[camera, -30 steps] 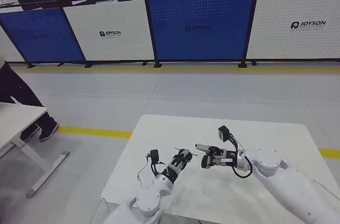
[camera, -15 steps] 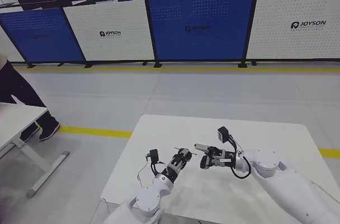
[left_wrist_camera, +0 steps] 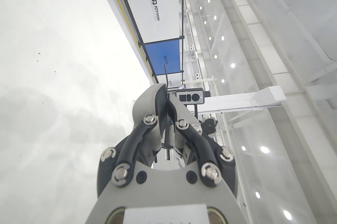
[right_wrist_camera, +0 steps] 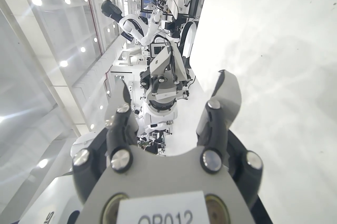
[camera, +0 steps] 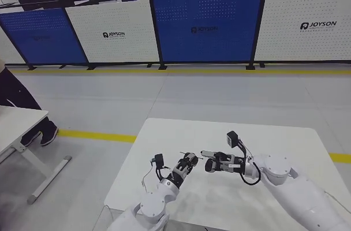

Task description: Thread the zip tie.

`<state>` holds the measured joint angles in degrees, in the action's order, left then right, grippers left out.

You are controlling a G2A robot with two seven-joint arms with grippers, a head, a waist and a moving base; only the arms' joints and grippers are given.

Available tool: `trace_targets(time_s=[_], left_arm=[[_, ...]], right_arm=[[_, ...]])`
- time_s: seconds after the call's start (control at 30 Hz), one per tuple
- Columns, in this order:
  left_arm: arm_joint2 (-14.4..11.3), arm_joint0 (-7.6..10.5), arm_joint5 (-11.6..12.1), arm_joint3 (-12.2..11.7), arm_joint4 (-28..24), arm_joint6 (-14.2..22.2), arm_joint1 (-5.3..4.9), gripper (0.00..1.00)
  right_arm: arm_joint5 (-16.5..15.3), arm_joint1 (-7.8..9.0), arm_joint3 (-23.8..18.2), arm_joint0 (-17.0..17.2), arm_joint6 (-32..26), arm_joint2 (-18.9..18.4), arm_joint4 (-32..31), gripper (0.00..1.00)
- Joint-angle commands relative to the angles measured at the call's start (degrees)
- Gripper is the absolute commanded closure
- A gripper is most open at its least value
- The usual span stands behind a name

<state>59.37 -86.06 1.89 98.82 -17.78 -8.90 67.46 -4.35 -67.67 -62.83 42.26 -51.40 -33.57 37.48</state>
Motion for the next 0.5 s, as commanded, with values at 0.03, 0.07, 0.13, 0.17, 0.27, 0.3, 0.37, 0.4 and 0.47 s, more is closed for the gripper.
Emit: trace_targets(time_s=[0.03, 0.07, 0.13, 0.17, 0.27, 0.3, 0.37, 0.4, 0.47], left_arm=[[0.21, -0.31, -0.07, 0.29, 0.21, 0.35, 0.06, 1.00], [0.28, -0.37, -0.09, 0.34, 0.28, 0.43, 0.09, 1.00], [0.43, -0.48, -0.12, 0.38, 0.39, 0.58, 0.15, 1.00], [0.48, -0.52, -0.14, 0.39, 0.44, 0.62, 0.18, 1.00], [0.59, -0.62, -0.22, 0.41, 0.63, 0.76, 0.28, 1.00], [0.62, -0.64, -0.24, 0.41, 0.63, 0.80, 0.32, 1.00], [0.66, -0.66, -0.34, 0.39, 0.71, 0.83, 0.41, 1.00], [0.68, -0.67, -0.39, 0.38, 0.74, 0.81, 0.45, 1.00], [0.72, -0.69, -0.51, 0.39, 0.81, 0.78, 0.54, 1.00]], right_arm=[[0.47, -0.33, 0.25, 0.01, -0.39, -0.35, -0.33, 0.52], [0.54, -0.43, 0.35, 0.02, -0.50, -0.46, -0.44, 0.53], [0.66, -0.65, 0.56, 0.09, -0.74, -0.75, -0.72, 0.55], [0.71, -0.73, 0.63, 0.12, -0.83, -0.88, -0.85, 0.55], [0.86, -0.98, 0.90, 0.28, -1.12, -1.35, -1.22, 0.59], [0.90, -1.05, 0.95, 0.33, -1.21, -1.49, -1.33, 0.60], [1.03, -1.21, 1.06, 0.44, -1.40, -1.81, -1.66, 0.65], [1.09, -1.27, 1.09, 0.49, -1.47, -1.94, -1.82, 0.71], [1.20, -1.41, 1.15, 0.61, -1.68, -2.26, -2.14, 0.80]])
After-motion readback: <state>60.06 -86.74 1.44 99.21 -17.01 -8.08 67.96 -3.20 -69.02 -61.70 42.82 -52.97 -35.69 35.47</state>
